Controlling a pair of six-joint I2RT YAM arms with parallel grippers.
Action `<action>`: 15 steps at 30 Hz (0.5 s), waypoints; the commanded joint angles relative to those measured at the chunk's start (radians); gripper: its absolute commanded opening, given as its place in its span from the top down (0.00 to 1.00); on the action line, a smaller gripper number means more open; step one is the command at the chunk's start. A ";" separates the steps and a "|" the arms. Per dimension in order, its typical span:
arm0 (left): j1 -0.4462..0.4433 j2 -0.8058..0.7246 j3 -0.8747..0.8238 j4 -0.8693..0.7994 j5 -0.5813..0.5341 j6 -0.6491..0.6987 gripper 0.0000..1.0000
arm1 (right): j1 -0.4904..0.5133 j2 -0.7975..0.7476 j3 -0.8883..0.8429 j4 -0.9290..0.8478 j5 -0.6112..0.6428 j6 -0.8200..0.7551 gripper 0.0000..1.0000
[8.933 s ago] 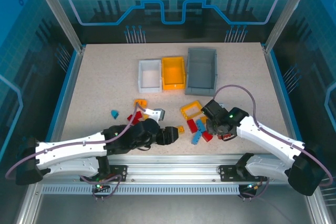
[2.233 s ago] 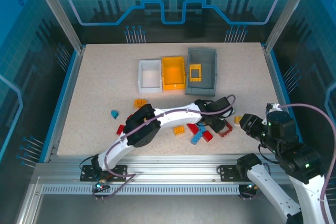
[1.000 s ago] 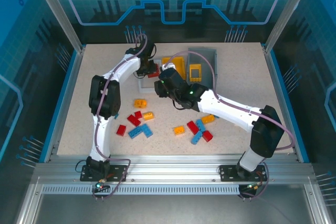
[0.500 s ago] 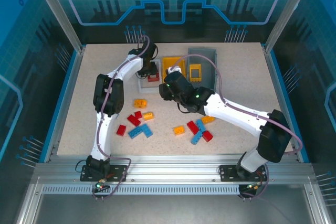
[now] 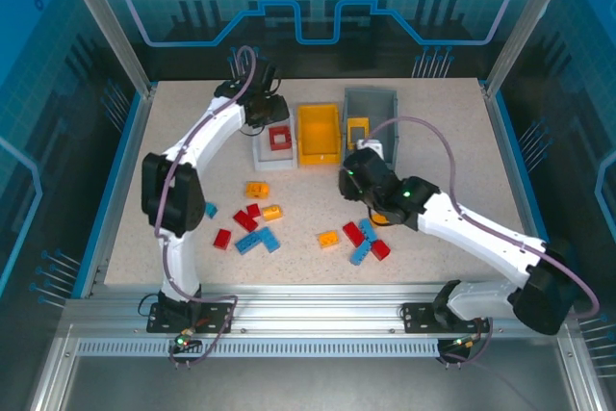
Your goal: Sort the legos into containers by color
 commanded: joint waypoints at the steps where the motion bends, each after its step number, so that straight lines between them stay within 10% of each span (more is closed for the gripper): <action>1: -0.047 -0.129 -0.132 0.084 0.076 -0.048 0.45 | -0.118 -0.040 -0.088 -0.132 -0.044 0.060 0.59; 15: -0.459 -0.606 -0.788 0.530 0.168 -0.124 0.28 | -0.401 0.215 -0.134 -0.077 -0.241 0.190 0.20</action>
